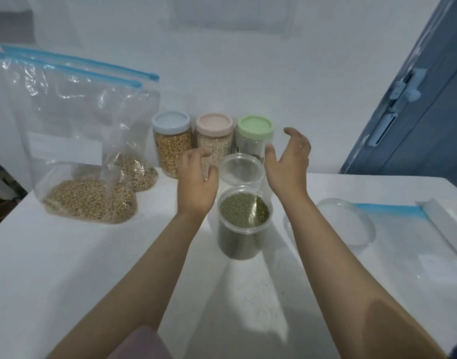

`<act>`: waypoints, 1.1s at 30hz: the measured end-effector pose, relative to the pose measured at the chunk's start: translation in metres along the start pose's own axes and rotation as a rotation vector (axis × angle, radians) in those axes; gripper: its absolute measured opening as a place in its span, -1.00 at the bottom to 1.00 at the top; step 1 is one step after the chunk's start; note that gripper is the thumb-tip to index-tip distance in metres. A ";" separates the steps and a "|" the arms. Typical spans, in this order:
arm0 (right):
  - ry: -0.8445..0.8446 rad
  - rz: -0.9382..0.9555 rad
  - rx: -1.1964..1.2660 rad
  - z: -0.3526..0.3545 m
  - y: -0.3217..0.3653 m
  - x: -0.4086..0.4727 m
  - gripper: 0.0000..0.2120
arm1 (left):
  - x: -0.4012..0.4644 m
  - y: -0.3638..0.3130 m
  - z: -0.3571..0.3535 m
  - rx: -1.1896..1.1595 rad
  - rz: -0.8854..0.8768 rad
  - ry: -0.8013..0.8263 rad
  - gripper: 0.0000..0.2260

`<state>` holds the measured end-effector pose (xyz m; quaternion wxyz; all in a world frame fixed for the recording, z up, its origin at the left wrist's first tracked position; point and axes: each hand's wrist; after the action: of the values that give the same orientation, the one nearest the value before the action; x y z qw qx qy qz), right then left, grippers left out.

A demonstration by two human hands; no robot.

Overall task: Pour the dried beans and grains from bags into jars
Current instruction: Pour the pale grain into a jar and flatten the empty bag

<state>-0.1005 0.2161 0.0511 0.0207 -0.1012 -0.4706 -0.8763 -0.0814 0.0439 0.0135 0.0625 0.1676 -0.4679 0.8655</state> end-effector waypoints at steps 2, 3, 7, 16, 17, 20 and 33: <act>-0.012 -0.017 0.074 -0.001 -0.007 -0.020 -0.61 | -0.026 -0.005 -0.001 -0.190 0.066 0.022 -0.82; -0.013 -0.020 0.103 -0.003 -0.010 -0.030 -0.65 | -0.039 -0.007 -0.002 -0.268 0.068 0.048 -0.81; 0.010 -0.034 0.154 -0.015 -0.024 -0.059 -0.76 | -0.080 -0.003 -0.009 -0.246 -0.040 0.242 -0.51; 0.118 0.004 0.098 -0.020 -0.024 -0.076 -0.77 | -0.087 0.009 -0.003 -0.097 -0.189 0.381 -0.34; 0.136 0.005 0.089 -0.020 -0.024 -0.076 -0.76 | -0.088 0.011 0.000 -0.088 -0.192 0.379 -0.35; 0.155 -0.018 0.080 -0.020 -0.022 -0.068 -0.73 | -0.090 0.018 0.011 -0.078 -0.205 0.360 -0.36; 0.337 -0.006 -0.575 -0.061 0.013 -0.013 -0.51 | -0.053 0.061 0.050 0.061 -0.032 0.157 -0.35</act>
<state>-0.0955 0.1575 0.0260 0.0666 0.0449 -0.1944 -0.9776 -0.0365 -0.0287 -0.0284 0.1077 0.1084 -0.4321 0.8888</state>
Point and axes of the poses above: each hand's wrist, its own x-axis towards the middle knuckle, its own z-axis out of the back of the hand, y = z × x, and after that the axes turned 14 degrees about y, right-handed
